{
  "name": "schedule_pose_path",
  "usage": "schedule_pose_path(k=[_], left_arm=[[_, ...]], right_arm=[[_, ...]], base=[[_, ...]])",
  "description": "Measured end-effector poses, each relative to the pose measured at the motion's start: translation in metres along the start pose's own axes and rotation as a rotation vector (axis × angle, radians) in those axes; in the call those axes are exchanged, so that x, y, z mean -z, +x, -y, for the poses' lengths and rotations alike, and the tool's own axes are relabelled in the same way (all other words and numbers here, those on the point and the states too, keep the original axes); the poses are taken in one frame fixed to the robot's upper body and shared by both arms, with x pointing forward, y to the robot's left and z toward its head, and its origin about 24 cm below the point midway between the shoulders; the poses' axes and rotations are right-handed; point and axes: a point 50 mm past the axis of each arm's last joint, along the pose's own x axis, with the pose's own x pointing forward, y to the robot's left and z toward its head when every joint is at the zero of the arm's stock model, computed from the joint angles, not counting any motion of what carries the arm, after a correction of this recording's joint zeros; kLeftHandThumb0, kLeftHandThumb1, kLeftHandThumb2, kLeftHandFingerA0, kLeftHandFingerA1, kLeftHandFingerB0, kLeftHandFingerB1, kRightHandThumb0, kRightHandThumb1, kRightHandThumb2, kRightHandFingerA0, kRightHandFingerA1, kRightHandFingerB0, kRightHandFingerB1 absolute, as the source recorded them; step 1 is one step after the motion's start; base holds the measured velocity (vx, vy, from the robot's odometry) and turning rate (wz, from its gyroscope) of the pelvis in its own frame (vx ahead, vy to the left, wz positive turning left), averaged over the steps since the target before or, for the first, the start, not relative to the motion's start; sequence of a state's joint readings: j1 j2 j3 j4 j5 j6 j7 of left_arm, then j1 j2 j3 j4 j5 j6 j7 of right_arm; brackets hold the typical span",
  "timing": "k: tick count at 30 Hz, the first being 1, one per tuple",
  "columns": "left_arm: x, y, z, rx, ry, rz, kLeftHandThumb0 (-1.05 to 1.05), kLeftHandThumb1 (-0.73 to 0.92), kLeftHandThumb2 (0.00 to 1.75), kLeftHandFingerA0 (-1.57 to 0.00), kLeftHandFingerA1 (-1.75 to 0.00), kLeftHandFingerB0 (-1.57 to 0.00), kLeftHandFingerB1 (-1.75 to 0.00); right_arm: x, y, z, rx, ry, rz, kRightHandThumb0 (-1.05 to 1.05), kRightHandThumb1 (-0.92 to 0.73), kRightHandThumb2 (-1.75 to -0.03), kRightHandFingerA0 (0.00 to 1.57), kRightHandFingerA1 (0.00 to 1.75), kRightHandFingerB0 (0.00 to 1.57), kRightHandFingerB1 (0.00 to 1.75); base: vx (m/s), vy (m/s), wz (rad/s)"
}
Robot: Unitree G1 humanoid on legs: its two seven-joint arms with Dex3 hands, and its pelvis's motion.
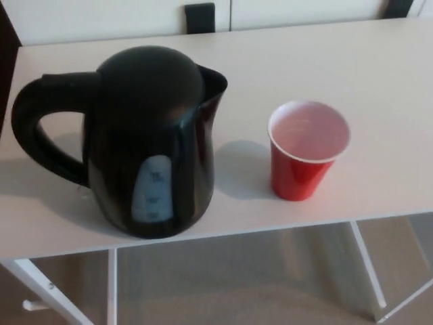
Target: The robot walk towards a table in front and uses its left hand to pick up the pot from the base and pour water to the cup on the right hand side
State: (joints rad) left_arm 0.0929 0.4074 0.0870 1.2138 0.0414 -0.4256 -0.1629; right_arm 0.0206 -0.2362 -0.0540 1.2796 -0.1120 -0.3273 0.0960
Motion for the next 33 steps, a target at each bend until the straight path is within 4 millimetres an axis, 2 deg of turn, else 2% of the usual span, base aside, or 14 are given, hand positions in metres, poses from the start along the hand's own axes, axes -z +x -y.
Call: schedule_pose_path(k=[1, 6, 8, 9, 13, 15, 16, 19, 20, 22, 23, 25, 31, 33], left_arm=[[0.000, 0.000, 0.000, 0.000, 0.002, 0.000, -0.32, 0.70, 0.60, -0.63, -0.44, -0.47, -0.38], [-0.003, 0.005, -0.001, 0.027, 0.086, -0.047, -0.33, 0.69, 0.59, -0.65, -0.46, -0.52, -0.40], [-0.004, 0.006, -0.004, 0.023, 0.115, -0.076, -0.41, 0.58, 0.79, -0.59, -0.56, -0.47, -0.51], [-0.004, 0.007, -0.006, 0.020, 0.125, -0.087, -0.37, 0.67, 0.60, -0.60, -0.45, -0.47, -0.39], [-0.005, 0.008, -0.012, -0.006, 0.139, -0.117, -0.39, 0.67, 0.59, -0.54, -0.44, -0.46, -0.39], [-0.007, 0.008, -0.015, -0.020, 0.144, -0.118, -0.41, 0.68, 0.60, -0.55, -0.45, -0.49, -0.41], [-0.007, 0.008, -0.017, -0.028, 0.159, -0.122, -0.39, 0.67, 0.59, -0.54, -0.77, -0.57, -0.52], [-0.007, 0.008, -0.018, -0.043, 0.177, -0.129, -0.37, 0.68, 0.60, -0.45, -1.07, -0.54, -0.69], [-0.007, 0.008, -0.018, -0.046, 0.178, -0.130, -0.37, 0.68, 0.60, -0.43, -1.21, -0.60, -0.69], [-0.007, 0.008, -0.019, -0.052, 0.181, -0.130, -0.38, 0.68, 0.60, -0.44, -1.14, -0.61, -0.63], [-0.007, 0.008, -0.019, -0.052, 0.182, -0.131, -0.36, 0.67, 0.60, -0.42, -1.27, -0.55, -0.88], [-0.006, 0.008, -0.019, -0.055, 0.185, -0.131, -0.35, 0.67, 0.60, -0.44, -1.16, -0.55, -0.65], [-0.005, 0.006, -0.020, -0.073, 0.181, -0.131, -0.35, 0.66, 0.60, -0.41, -1.23, -0.52, -0.75], [-0.003, 0.006, -0.020, -0.078, 0.178, -0.134, -0.35, 0.68, 0.59, -0.38, -1.38, -0.48, -1.03]], right_arm=[[0.000, 0.000, 0.000, 0.001, 0.000, 0.001, -0.65, -0.27, -0.87, 0.91, 0.87, 0.62, 0.72], [-0.001, 0.000, 0.001, 0.007, 0.001, 0.004, -0.69, -0.38, -0.73, 0.95, 0.85, 0.65, 0.70], [-0.001, 0.000, 0.002, 0.010, 0.002, 0.002, -0.69, -0.38, -0.73, 0.93, 0.86, 0.64, 0.70], [0.000, 0.000, 0.002, 0.012, 0.002, 0.001, -0.64, -0.29, -0.90, 0.88, 0.89, 0.58, 0.72], [0.000, 0.000, 0.002, 0.017, 0.008, -0.001, -0.60, -0.38, -0.71, 0.85, 0.86, 0.59, 0.66], [-0.001, 0.000, 0.003, 0.022, 0.008, 0.000, -0.63, -0.28, -0.88, 0.85, 0.88, 0.56, 0.70], [-0.002, 0.001, 0.003, 0.025, 0.008, 0.004, -0.64, -0.40, -0.70, 0.84, 0.86, 0.58, 0.66], [-0.003, 0.001, 0.003, 0.029, 0.004, 0.009, -0.62, -0.39, -0.71, 0.88, 0.89, 0.61, 0.68], [-0.004, 0.001, 0.003, 0.030, 0.004, 0.009, -0.61, -0.29, -0.89, 0.86, 0.89, 0.58, 0.72], [-0.004, 0.001, 0.003, 0.030, 0.005, 0.009, -0.61, -0.29, -0.90, 0.86, 0.89, 0.58, 0.72], [-0.004, 0.001, 0.003, 0.031, 0.006, 0.009, -0.61, -0.39, -0.74, 0.88, 0.87, 0.61, 0.68], [-0.003, 0.001, 0.003, 0.031, 0.006, 0.008, -0.63, -0.29, -0.90, 0.87, 0.89, 0.58, 0.72], [-0.002, 0.001, 0.003, 0.037, 0.006, 0.006, -0.61, -0.39, -0.72, 0.89, 0.86, 0.62, 0.68], [-0.001, 0.000, 0.003, 0.038, 0.006, 0.003, -0.60, -0.38, -0.74, 0.89, 0.85, 0.61, 0.67]], base=[[0.11, -0.020, 0.16], [0.07, -0.022, 0.07], [0.00, 0.000, 0.00], [0.00, 0.000, 0.00], [0.00, 0.000, 0.00], [0.00, 0.000, 0.00], [0.00, 0.000, 0.00], [0.00, 0.000, 0.00], [0.00, 0.000, 0.00], [0.00, 0.000, 0.00], [0.00, 0.000, 0.00], [0.00, 0.000, 0.00], [0.00, 0.000, 0.00], [0.00, 0.000, 0.00]])
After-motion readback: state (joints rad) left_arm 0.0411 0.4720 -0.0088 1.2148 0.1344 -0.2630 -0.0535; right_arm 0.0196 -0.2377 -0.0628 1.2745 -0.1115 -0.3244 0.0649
